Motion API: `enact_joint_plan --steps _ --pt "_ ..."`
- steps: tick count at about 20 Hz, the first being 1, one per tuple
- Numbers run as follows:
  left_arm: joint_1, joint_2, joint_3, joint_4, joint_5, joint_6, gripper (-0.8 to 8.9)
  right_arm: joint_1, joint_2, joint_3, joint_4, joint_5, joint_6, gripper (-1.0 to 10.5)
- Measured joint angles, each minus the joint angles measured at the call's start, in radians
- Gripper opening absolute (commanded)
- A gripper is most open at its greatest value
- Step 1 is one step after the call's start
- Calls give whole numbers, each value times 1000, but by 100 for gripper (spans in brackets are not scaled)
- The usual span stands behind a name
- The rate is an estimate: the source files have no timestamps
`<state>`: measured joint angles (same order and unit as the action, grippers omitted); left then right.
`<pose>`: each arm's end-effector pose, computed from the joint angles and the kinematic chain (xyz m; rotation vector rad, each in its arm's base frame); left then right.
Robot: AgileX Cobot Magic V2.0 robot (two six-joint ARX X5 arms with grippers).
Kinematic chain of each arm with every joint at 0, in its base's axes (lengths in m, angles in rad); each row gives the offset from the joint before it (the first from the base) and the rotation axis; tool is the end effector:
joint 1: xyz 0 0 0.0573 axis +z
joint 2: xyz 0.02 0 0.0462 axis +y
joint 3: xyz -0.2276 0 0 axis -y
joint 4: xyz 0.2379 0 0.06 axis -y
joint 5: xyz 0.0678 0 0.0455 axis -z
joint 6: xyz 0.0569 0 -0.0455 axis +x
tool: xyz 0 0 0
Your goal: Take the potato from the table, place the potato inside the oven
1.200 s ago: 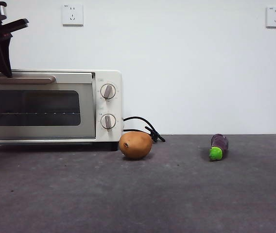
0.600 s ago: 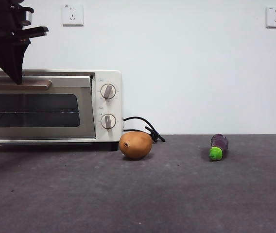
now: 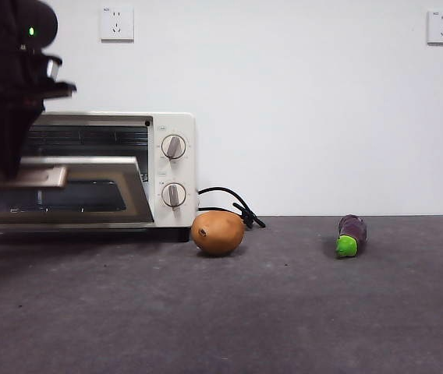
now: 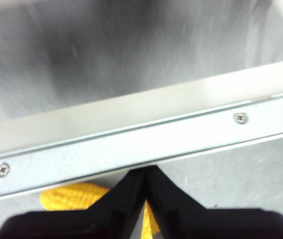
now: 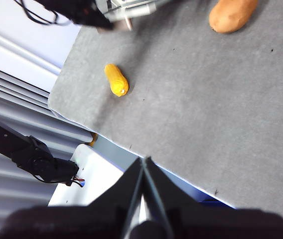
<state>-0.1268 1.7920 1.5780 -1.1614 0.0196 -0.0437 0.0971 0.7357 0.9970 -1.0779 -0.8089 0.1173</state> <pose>0.3365 -0.0440 0.2113 0.0372 1.3765 -0.0925 0.1343 0.0544 0.2976 0.3977 0.8426 0.8087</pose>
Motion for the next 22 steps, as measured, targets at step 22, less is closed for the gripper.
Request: enact_joint_plan --steps 22 --pt "-21 11 -174 161 -17 15 -5 0 0 0 -8 6 -14 1"
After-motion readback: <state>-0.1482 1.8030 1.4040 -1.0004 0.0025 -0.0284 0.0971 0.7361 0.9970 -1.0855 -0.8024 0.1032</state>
